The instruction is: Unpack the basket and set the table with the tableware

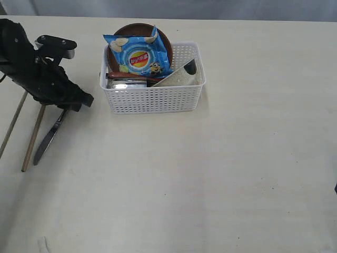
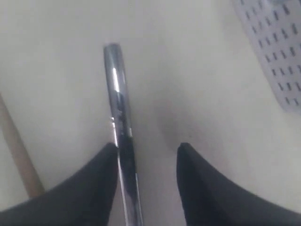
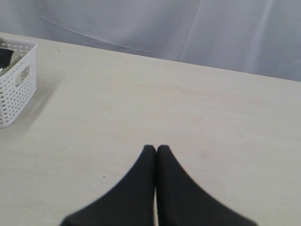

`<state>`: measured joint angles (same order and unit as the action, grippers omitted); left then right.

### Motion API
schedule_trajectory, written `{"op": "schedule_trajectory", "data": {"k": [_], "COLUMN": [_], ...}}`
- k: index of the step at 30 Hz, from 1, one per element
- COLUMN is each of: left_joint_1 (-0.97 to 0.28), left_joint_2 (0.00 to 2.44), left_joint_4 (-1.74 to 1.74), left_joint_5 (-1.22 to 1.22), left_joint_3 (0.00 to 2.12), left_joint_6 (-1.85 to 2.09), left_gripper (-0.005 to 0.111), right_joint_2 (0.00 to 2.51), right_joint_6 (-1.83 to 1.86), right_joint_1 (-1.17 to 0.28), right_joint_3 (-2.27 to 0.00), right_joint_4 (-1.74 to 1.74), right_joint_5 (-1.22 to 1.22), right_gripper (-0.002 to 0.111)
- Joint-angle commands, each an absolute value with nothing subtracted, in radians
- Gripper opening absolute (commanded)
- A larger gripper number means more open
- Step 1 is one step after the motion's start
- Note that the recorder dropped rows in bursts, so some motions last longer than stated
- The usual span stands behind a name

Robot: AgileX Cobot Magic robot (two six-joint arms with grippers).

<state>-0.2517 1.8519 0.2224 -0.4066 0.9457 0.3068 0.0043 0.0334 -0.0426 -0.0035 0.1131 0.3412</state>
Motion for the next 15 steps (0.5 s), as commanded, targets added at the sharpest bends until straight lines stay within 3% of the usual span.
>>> {"op": "schedule_trajectory", "data": {"k": [1,7,12,15], "left_joint_1": [-0.254,-0.254,-0.254,-0.254], "left_joint_2": [1.872,1.936,1.936,1.936], "left_joint_4": [0.21,0.21,0.21,0.21], "left_joint_5": [-0.345,-0.322,-0.343,-0.365], "left_joint_3": [0.951,0.951,0.951,0.951], "left_joint_6": [0.284,0.279,0.283,0.285], "left_gripper": [0.039,0.037,0.003,0.0], "right_joint_2": [0.0,0.0,0.0,0.0], "right_joint_6": [0.033,0.033,0.033,0.033], "right_joint_1": [-0.042,-0.042,-0.042,-0.042], "right_joint_3": [0.0,0.0,0.0,0.0], "right_joint_4": [0.119,0.119,0.119,0.119], "right_joint_5": [0.339,0.339,0.339,0.339], "right_gripper": [0.0,0.0,0.0,0.0]}}
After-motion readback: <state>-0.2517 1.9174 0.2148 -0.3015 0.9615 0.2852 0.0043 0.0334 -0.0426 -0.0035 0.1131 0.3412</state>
